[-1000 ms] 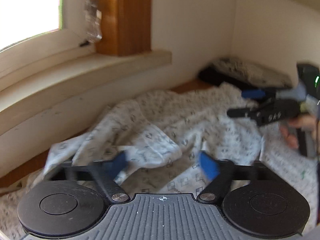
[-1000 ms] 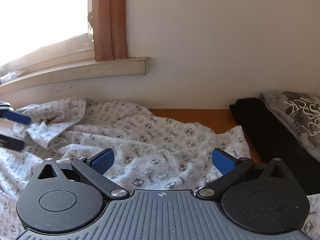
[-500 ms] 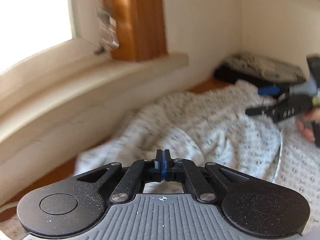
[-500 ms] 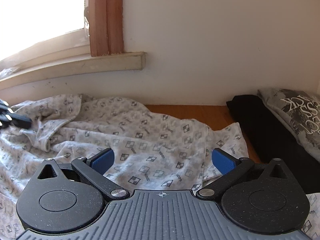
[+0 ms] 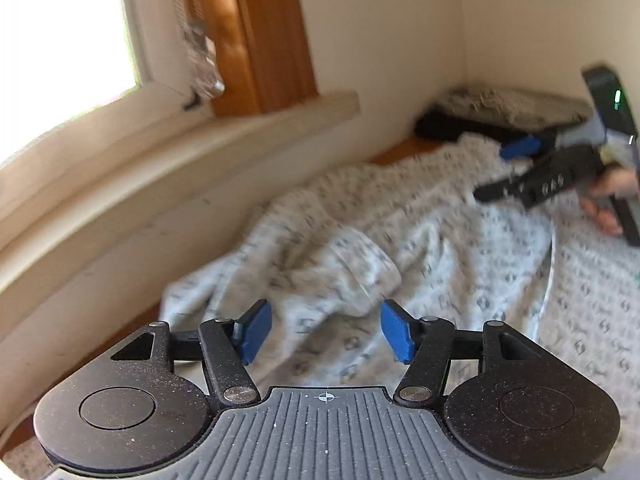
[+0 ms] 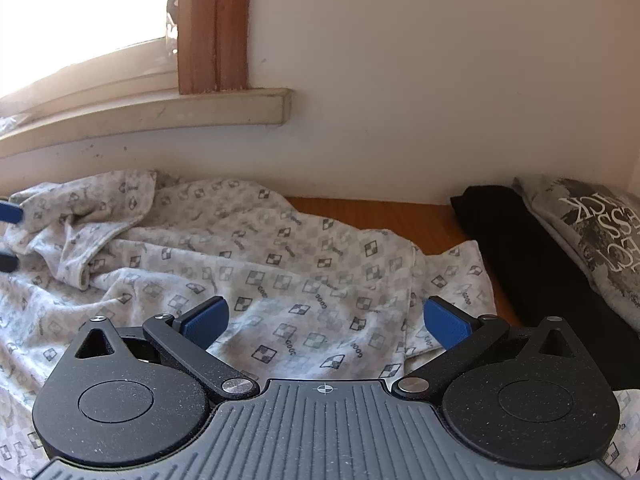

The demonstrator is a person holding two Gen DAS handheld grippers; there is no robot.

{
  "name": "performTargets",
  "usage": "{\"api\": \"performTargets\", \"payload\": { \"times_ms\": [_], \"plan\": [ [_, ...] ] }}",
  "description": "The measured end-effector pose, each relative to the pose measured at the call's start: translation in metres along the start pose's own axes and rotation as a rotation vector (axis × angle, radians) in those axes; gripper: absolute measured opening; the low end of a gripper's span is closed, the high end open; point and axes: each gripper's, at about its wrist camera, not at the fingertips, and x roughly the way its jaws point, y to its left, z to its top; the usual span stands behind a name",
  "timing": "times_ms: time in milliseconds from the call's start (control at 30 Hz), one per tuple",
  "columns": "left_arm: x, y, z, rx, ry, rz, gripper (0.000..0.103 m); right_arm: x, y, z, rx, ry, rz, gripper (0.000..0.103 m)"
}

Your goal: Fold clothes

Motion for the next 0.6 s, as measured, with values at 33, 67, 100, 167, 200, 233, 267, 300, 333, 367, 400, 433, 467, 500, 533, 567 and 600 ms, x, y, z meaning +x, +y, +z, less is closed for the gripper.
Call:
{"api": "performTargets", "payload": {
  "times_ms": [33, 67, 100, 167, 200, 233, 267, 300, 333, 367, 400, 433, 467, 500, 533, 567, 600],
  "plan": [
    [0.007, -0.002, 0.0, 0.015, 0.015, 0.007, 0.058, 0.0, 0.0, 0.0, 0.001, -0.002, 0.001, 0.103],
    [0.012, -0.002, -0.002, 0.022, 0.028, 0.015, 0.052, -0.001, -0.001, 0.0, 0.002, -0.005, 0.001, 0.103],
    [0.016, -0.003, -0.004, 0.029, 0.04, 0.023, 0.047, -0.001, -0.001, 0.0, 0.005, -0.009, 0.002, 0.103],
    [0.019, 0.001, -0.005, 0.022, 0.043, 0.029, 0.037, -0.003, -0.003, 0.0, 0.012, -0.017, 0.006, 0.103],
    [0.018, 0.004, -0.005, 0.009, 0.037, 0.028, 0.023, -0.003, -0.004, 0.0, 0.017, -0.022, 0.011, 0.103],
    [0.018, 0.007, -0.006, -0.003, 0.031, 0.027, 0.014, -0.004, -0.005, 0.0, 0.023, -0.025, 0.016, 0.103],
    [0.016, 0.011, -0.006, -0.016, 0.023, 0.026, 0.007, -0.004, -0.006, 0.0, 0.029, -0.027, 0.022, 0.103],
    [0.011, 0.015, -0.005, -0.034, 0.004, 0.021, 0.006, -0.004, -0.007, 0.0, 0.035, -0.03, 0.027, 0.103],
    [0.005, 0.02, -0.005, -0.048, -0.011, 0.012, 0.004, -0.005, -0.009, 0.0, 0.041, -0.032, 0.031, 0.103],
    [-0.003, 0.024, -0.004, -0.056, -0.031, 0.016, 0.004, -0.005, -0.01, 0.0, 0.048, -0.03, 0.032, 0.103],
    [-0.013, 0.03, -0.004, -0.064, -0.053, 0.02, 0.004, -0.004, -0.011, 0.0, 0.054, -0.029, 0.032, 0.103],
    [-0.023, 0.036, -0.003, -0.073, -0.076, 0.025, 0.004, -0.004, -0.011, 0.0, 0.059, -0.025, 0.032, 0.103],
    [-0.037, 0.045, -0.004, -0.092, -0.102, 0.026, 0.004, -0.003, -0.012, 0.0, 0.064, -0.021, 0.031, 0.103],
    [-0.052, 0.056, -0.005, -0.111, -0.13, 0.028, 0.004, -0.002, -0.012, 0.0, 0.067, -0.014, 0.028, 0.103],
    [-0.067, 0.067, -0.006, -0.125, -0.156, 0.033, 0.004, -0.001, -0.012, 0.0, 0.066, -0.008, 0.027, 0.103],
    [-0.081, 0.079, -0.007, -0.14, -0.182, 0.039, 0.004, 0.0, -0.012, 0.0, 0.064, -0.003, 0.026, 0.103],
    [-0.099, 0.094, -0.011, -0.157, -0.211, 0.05, 0.004, 0.001, -0.012, 0.0, 0.062, 0.002, 0.025, 0.103]
  ]
}}
